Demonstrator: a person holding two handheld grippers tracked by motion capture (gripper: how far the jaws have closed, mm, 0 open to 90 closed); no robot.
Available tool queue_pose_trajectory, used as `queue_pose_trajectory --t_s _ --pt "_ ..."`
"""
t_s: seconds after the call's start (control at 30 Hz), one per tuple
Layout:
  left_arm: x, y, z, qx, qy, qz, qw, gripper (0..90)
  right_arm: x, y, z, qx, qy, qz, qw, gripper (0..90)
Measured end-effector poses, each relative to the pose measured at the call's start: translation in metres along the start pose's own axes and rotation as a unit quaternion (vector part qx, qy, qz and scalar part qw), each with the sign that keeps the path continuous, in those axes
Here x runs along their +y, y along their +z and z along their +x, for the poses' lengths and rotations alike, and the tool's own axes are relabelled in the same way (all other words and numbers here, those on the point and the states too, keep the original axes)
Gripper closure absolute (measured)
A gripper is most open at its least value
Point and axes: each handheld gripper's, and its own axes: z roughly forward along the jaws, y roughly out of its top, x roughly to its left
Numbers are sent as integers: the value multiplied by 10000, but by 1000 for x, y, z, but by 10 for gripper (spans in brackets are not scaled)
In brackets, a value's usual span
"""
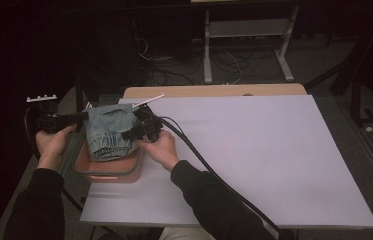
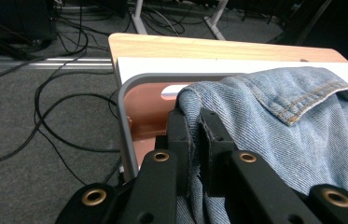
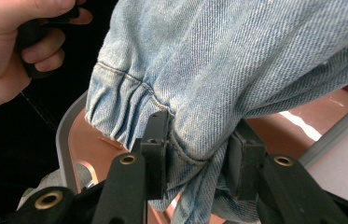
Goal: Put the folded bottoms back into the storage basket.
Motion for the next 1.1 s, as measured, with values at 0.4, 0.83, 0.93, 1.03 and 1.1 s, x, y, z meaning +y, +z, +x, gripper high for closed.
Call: queue_pose_trajectory --t_s 0.4,0.83,0.93,1.03,1.1 --pt "-10 13 8 34 -137 126 9998 842 -6 7 7 -4 -71 169 9998 633" --pt "-13 21 8 93 -134 117 9998 814 -10 9 7 -3 -170 270 9995 594" --pt "-12 20 7 66 -72 -27 9999 682 -9 6 8 -121 -249 241 9993 525" --pt "-9 19 2 -70 68 -87 9999 597 -7 -4 6 -79 -275 -25 9996 502" --pt "-7 20 -2 -93 112 -84 9999 556 -4 -10 4 -78 -276 -107 9995 474"
